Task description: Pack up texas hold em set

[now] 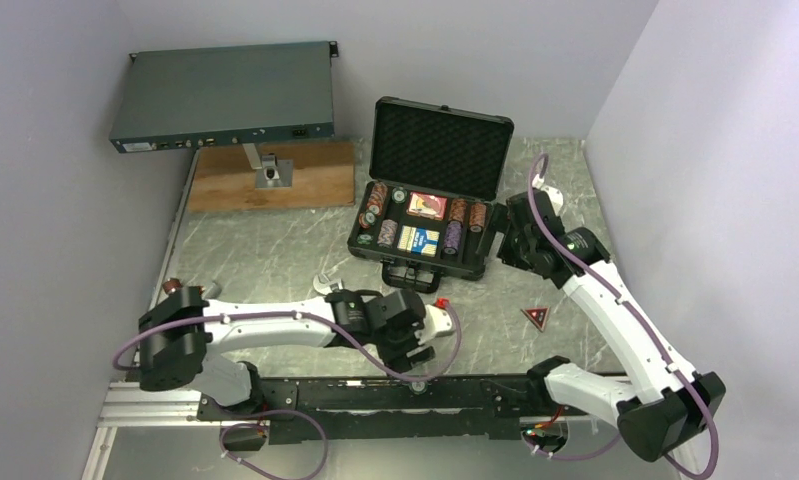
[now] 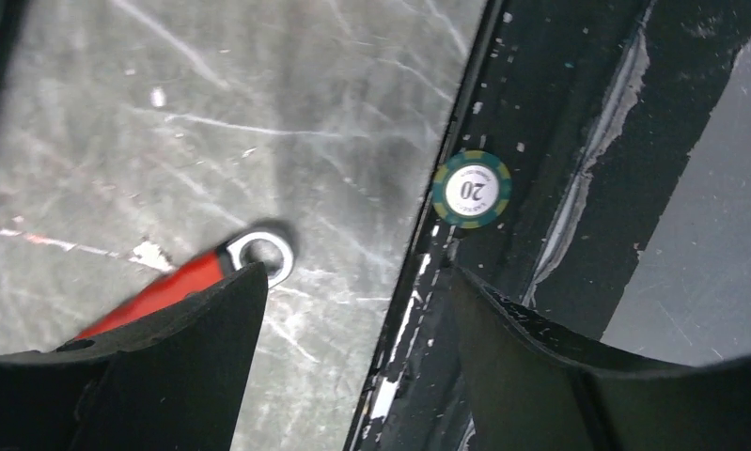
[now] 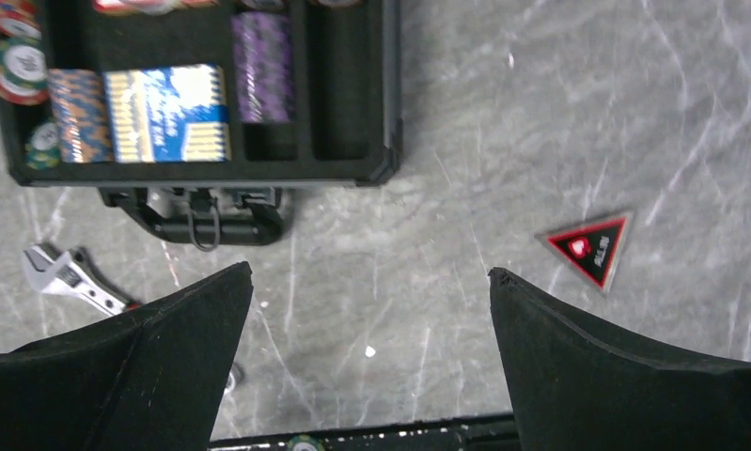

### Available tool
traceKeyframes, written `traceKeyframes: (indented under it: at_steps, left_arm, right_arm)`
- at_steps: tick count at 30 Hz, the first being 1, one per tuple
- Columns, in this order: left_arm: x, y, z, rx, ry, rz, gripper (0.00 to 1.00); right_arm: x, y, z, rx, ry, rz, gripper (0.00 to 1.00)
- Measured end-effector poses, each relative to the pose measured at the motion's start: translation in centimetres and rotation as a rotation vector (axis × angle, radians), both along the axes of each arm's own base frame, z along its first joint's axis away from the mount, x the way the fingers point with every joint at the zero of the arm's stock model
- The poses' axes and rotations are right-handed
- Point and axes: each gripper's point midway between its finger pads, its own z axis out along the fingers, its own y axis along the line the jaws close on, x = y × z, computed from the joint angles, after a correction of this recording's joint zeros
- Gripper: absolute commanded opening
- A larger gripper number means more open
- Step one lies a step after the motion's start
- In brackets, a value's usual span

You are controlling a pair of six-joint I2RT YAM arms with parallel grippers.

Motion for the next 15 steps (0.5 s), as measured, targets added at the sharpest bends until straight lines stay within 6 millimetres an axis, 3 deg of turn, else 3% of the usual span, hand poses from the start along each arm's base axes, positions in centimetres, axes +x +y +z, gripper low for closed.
traceKeyframes:
  at_steps: [7,15]
  left_arm:
    - [-2.4,-1.6,-2.2,0.069,-0.007,-0.139,0.74]
    - [-4.8,-2.4,-3.9,0.118,-0.020,-0.250,0.75]
  right_arm:
    - [-3.6,-1.4,-3.6,0.009,0.090,-0.068,1.00]
    - [-4.7,-1.8,-5.6,0.004,0.145,-0.094,1.00]
